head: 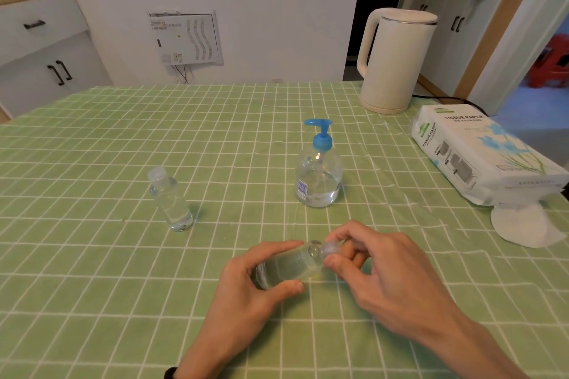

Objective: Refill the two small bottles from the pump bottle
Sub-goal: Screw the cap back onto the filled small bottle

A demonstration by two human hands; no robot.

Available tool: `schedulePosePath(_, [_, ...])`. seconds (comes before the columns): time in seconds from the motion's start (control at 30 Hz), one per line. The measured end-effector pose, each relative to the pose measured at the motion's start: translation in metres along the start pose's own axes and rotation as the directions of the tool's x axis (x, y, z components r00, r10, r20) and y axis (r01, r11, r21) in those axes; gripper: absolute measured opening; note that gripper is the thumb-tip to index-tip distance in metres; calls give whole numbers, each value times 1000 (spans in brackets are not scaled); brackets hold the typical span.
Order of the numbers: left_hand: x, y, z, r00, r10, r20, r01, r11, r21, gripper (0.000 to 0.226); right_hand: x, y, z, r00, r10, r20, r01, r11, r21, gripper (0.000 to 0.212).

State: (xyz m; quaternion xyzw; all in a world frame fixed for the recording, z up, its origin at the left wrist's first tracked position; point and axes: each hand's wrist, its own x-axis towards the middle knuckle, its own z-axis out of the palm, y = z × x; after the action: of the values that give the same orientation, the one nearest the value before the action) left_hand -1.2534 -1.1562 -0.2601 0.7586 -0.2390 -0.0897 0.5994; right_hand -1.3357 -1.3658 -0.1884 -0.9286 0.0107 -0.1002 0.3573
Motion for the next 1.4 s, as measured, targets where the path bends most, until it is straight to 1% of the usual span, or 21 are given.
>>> schedulePosePath(0.07, [-1, -2, 1, 1000, -5, -17, 5, 1000, 10, 50, -1, 0, 2, 999, -7, -35, 6, 1000, -23, 15])
schedulePosePath(0.13, [-1, -2, 1, 999, 2, -44, 1, 998, 58, 50, -1, -1, 4, 998, 2, -57, -2, 1000, 2, 13])
schedulePosePath(0.2, [-1, 0, -1, 997, 38, -63, -30, 991, 131, 49, 2, -3, 6, 997, -1, -73, 5, 998, 57, 18])
schedulePosePath(0.3, [-4, 5, -8, 990, 107, -88, -87, 975, 202, 47, 8, -16, 13, 996, -59, -72, 69, 986, 149, 25])
schedulePosePath(0.37, [-7, 1, -17, 988, 111, -112, -87, 976, 199, 49, 13, -26, 19, 994, -104, -21, 107, 968, 228, 34])
schedulePosePath(0.43, [-11, -6, -32, 985, 74, -154, -52, 988, 142, 54, 19, -33, 23, 991, -135, -1, 130, 951, 282, 38])
schedulePosePath(0.53, [-21, -16, -65, 954, 6, -300, 13, 998, 63, 60, 27, -27, 21, 995, -60, -77, 82, 943, 323, 32])
schedulePosePath(0.6, [-28, -20, -90, 915, -1, -403, 31, 997, 68, 55, 30, -13, 18, 992, 32, -124, 9, 947, 320, 31])
schedulePosePath(0.67, [-30, -25, -113, 885, -7, -466, 43, 997, 66, 48, 36, 6, 19, 980, 113, -166, -68, 964, 258, 21])
schedulePosePath(0.7, [-29, -27, -121, 878, -16, -478, 47, 997, 55, 47, 39, 16, 20, 970, 153, -191, -111, 971, 213, 21])
schedulePosePath(0.77, [-24, -32, -132, 880, -39, -474, 62, 998, 33, 50, 46, 33, 25, 937, 235, -259, -194, 965, 176, 32])
schedulePosePath(0.83, [-15, -35, -138, 893, -56, -446, 69, 998, 12, 56, 55, 45, 28, 911, 299, -283, -262, 952, 161, 65])
schedulePosePath(0.9, [-4, -36, -143, 909, -61, -412, 67, 998, 0, 62, 63, 50, 29, 911, 339, -236, -307, 938, 161, 102])
schedulePosePath(0.93, [2, -36, -145, 920, -60, -386, 67, 998, 5, 67, 68, 51, 30, 917, 342, -207, -310, 935, 171, 114])
schedulePosePath(1.0, [13, -38, -150, 951, -51, -304, 67, 997, 41, 84, 79, 52, 31, 932, 328, -155, -299, 936, 187, 129])
schedulePosePath(1.1, [23, -41, -155, 979, -62, -196, 85, 990, 111, 107, 95, 54, 34, 949, 301, -96, -277, 939, 204, 138])
schedulePosePath(1.17, [29, -39, -155, 984, -50, -170, 75, 987, 142, 115, 105, 55, 36, 956, 286, -72, -263, 936, 233, 142])
schedulePosePath(1.2, [32, -38, -155, 986, -37, -165, 62, 988, 144, 113, 110, 56, 37, 957, 281, -64, -258, 935, 242, 143])
schedulePosePath(1.27, [38, -37, -153, 982, -23, -186, 46, 992, 118, 96, 119, 55, 39, 957, 282, -63, -257, 932, 257, 140])
schedulePosePath(1.33, [43, -37, -151, 974, -29, -223, 47, 996, 76, 78, 126, 55, 41, 957, 279, -79, -247, 928, 278, 131])
schedulePosePath(1.4, [47, -38, -149, 966, -36, -256, 51, 997, 52, 69, 130, 57, 43, 954, 277, -112, -234, 927, 292, 123])
